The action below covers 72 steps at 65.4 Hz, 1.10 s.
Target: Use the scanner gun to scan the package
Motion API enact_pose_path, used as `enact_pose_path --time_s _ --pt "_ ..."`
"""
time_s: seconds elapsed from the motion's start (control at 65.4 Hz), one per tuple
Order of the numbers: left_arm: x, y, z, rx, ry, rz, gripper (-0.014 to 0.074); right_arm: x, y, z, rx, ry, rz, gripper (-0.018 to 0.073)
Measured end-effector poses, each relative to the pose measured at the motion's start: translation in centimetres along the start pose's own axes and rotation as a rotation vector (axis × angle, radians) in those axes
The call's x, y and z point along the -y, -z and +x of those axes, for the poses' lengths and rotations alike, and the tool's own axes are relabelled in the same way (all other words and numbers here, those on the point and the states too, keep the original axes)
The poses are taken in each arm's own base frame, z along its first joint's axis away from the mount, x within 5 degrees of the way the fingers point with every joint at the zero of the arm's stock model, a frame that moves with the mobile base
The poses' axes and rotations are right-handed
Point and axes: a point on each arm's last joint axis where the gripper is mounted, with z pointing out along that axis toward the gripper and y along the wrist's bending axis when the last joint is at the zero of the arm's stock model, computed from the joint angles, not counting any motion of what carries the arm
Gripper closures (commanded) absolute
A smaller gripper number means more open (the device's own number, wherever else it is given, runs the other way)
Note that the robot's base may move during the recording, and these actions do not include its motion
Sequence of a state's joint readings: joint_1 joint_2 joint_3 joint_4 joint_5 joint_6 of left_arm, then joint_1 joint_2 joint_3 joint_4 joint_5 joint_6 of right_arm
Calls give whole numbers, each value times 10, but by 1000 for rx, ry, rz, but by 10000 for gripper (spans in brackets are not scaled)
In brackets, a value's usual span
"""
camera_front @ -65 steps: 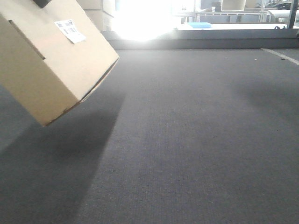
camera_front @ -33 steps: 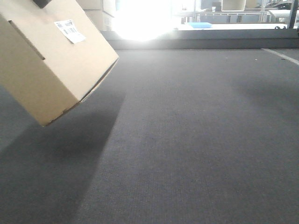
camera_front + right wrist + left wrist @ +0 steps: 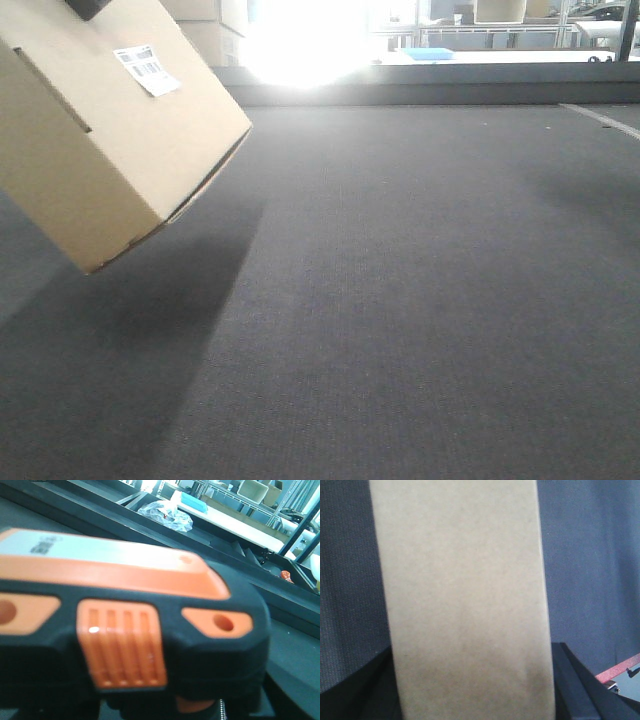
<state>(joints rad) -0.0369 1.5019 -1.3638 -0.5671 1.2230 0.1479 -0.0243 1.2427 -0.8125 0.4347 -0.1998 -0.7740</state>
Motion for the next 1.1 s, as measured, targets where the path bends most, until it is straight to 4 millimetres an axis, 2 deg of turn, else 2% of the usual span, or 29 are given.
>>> enact_pose_path --time_s 0.443,1.101 --pt "-1 0 0 -2 -4 -11 708 -8 -11 14 -77 4 -47 713" --pt "-1 0 0 -2 -4 -11 708 -11 -11 13 -73 6 -56 713"
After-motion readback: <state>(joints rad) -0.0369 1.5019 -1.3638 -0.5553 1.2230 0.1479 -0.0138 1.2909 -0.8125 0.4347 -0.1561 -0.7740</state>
